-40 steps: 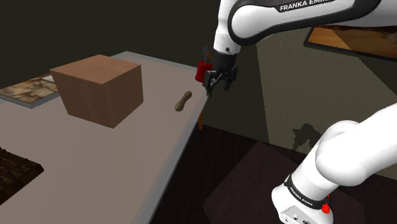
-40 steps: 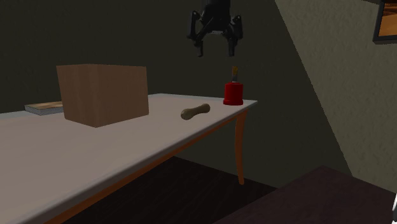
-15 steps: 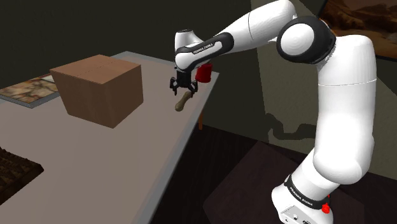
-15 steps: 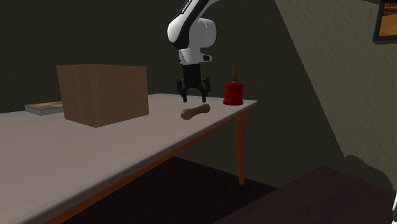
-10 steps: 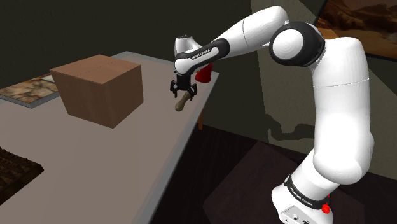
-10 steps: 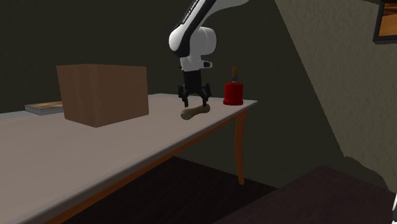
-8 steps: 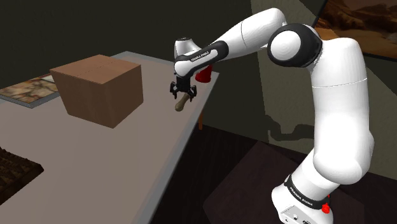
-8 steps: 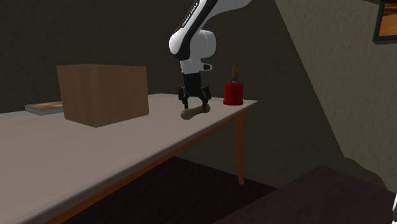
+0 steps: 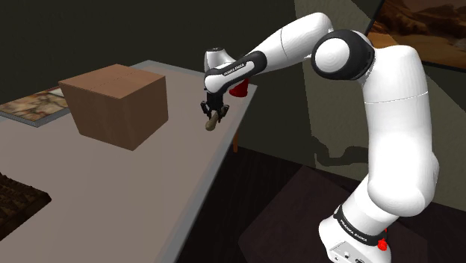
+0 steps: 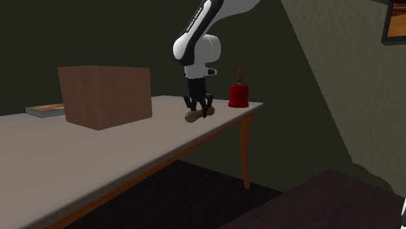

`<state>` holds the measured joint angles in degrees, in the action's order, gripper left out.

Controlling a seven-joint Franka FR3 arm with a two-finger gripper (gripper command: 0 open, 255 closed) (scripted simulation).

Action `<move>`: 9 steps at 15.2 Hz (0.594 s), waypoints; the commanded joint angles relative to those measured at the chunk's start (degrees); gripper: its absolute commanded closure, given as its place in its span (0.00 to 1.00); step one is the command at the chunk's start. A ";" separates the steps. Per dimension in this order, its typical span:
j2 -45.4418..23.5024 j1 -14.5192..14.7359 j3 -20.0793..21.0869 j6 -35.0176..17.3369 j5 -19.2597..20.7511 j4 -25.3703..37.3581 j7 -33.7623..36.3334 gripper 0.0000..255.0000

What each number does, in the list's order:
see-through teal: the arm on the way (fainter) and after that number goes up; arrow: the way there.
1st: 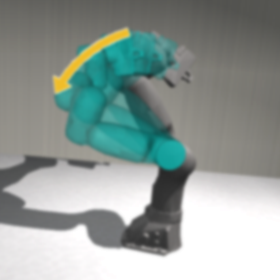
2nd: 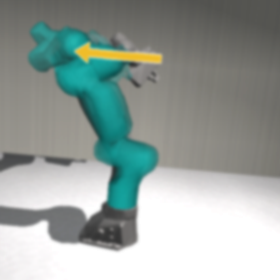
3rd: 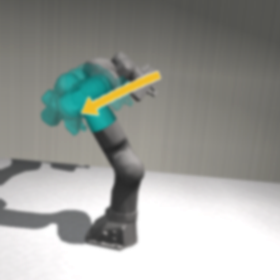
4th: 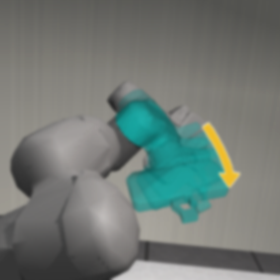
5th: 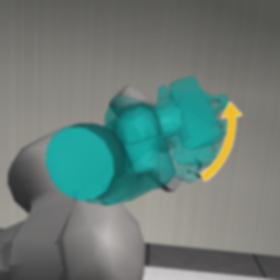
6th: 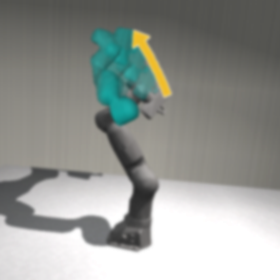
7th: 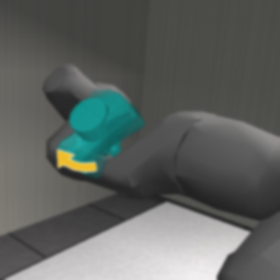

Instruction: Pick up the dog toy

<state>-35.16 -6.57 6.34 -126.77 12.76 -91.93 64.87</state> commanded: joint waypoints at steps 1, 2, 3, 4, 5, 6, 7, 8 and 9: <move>-0.04 -0.01 -0.01 -0.02 0.01 -0.04 0.00 1.00; 0.01 -0.02 -0.01 -0.04 0.01 -0.10 0.00 1.00; 0.01 0.00 -0.01 -0.05 0.02 -0.11 0.01 1.00; -0.03 0.00 -0.01 -0.05 0.02 -0.08 0.02 1.00; 0.02 0.03 -0.01 -0.08 0.03 -0.16 0.06 1.00; 0.45 0.00 0.05 0.46 -0.07 -0.05 -0.05 1.00; 0.87 -0.03 0.11 1.00 -0.17 0.07 -0.16 1.00; 1.29 -0.06 0.17 1.54 -0.27 0.21 -0.27 1.00; 1.69 -0.08 0.22 2.10 -0.36 0.37 -0.37 1.00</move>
<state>-34.01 -6.59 6.51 -125.12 12.49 -91.49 64.62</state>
